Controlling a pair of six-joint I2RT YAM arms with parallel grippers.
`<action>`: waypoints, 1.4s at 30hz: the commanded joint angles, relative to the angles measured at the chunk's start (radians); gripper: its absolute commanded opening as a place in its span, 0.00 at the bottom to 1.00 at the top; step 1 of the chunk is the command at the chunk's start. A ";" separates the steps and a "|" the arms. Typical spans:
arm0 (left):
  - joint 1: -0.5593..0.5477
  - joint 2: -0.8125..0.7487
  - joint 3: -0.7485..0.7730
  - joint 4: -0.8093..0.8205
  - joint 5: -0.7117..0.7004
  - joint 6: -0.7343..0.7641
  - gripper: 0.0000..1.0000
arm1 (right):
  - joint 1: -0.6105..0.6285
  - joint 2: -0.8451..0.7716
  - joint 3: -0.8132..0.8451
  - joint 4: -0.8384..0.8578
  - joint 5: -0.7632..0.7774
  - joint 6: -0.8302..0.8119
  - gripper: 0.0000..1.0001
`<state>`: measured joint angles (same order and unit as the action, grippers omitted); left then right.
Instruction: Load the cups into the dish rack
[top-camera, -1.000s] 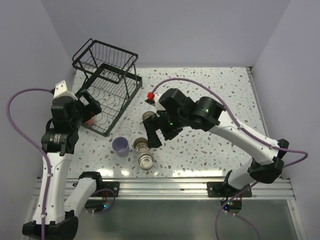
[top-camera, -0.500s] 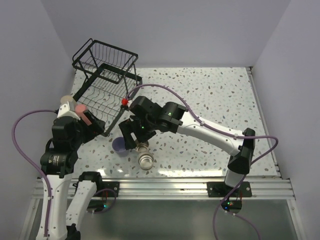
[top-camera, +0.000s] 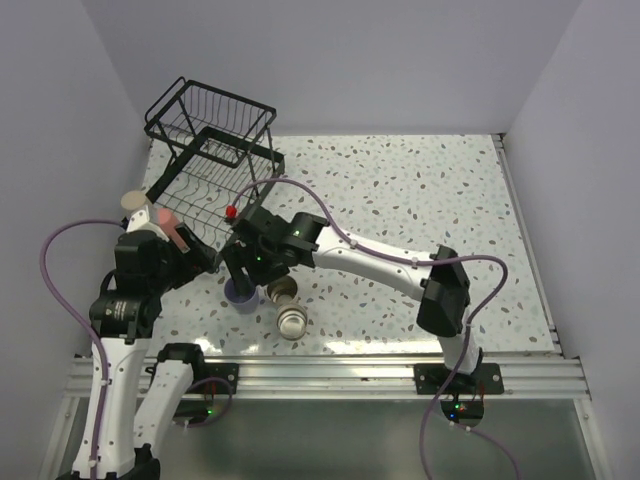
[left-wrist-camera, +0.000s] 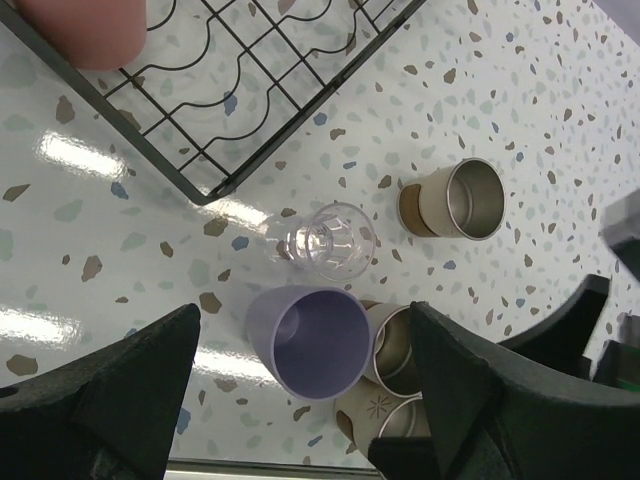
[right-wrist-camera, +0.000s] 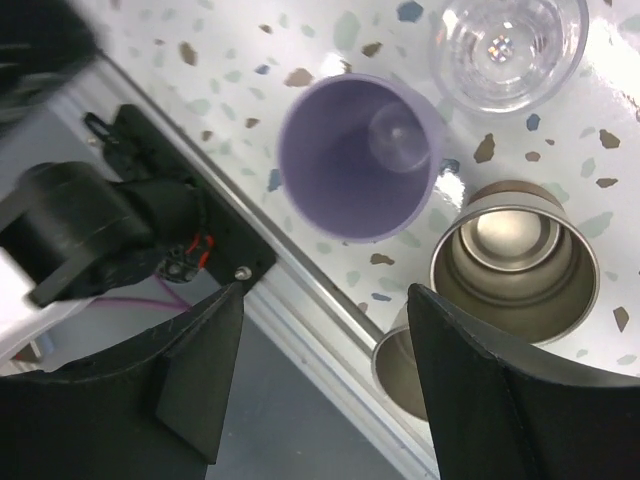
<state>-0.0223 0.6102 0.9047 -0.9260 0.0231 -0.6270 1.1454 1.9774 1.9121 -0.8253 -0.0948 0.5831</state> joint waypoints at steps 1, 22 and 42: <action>-0.004 0.022 0.022 0.038 0.023 0.015 0.88 | 0.000 0.028 0.016 -0.012 0.044 -0.005 0.70; -0.004 0.029 0.003 0.024 0.026 0.053 0.88 | -0.015 0.178 0.019 0.028 0.049 0.024 0.43; -0.004 0.060 0.006 0.050 0.031 0.066 0.88 | -0.101 0.009 -0.139 0.187 -0.012 0.077 0.64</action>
<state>-0.0223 0.6582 0.9035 -0.9215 0.0414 -0.5827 1.0595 2.0583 1.7901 -0.7025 -0.0895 0.6388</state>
